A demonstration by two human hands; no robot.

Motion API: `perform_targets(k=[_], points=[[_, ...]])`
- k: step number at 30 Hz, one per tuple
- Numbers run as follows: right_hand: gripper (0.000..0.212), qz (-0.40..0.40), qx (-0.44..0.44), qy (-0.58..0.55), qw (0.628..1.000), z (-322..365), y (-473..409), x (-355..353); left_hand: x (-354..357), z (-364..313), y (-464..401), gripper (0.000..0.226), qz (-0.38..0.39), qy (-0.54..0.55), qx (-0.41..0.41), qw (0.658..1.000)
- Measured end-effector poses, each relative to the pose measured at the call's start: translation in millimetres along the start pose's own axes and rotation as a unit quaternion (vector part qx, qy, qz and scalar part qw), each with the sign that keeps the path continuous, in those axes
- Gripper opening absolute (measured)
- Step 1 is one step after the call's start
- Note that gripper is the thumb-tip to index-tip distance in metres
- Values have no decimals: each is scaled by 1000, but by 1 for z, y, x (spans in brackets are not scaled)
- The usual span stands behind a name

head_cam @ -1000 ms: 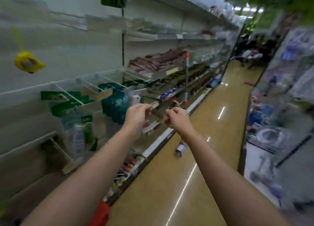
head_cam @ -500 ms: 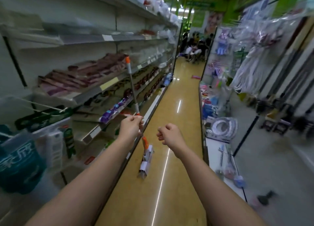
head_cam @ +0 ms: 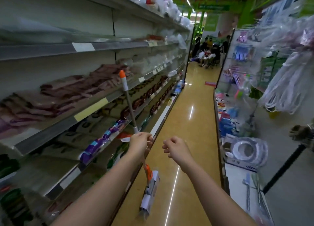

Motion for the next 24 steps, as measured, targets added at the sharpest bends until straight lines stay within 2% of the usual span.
perform_targets(k=[6, 10, 14, 20, 22, 24], points=[[20, 67, -29, 35, 997, 26, -127, 10, 17, -27, -92, 13, -63, 9, -10, 998], [21, 116, -38, 41, 992, 42, -196, 40, 1, -49, -153, 13, -116, -3, -1, 993], [17, 166, -48, 41, 984, 53, -260, 73, -9, -57, -221, 13, -130, -16, -12, 991], [14, 172, -34, 39, 984, 63, -356, 116, -22, -49, -320, 18, -134, -63, -71, 986], [15, 171, -53, 43, 983, 74, -384, 128, -27, -50, -345, 9, -141, -74, -76, 984], [12, 178, -67, 43, 981, 83, -410, 141, -30, -47, -366, 37, -141, -76, -99, 982]])
Point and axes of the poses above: each hand's wrist, its own y-axis away from the middle knuckle, its own x-axis out of the palm, z = x × y, the point moved 7 cm from there along -y, towards the middle knuckle, and after that the axes turned 5 degrees about -y, right-handed, at the moved point
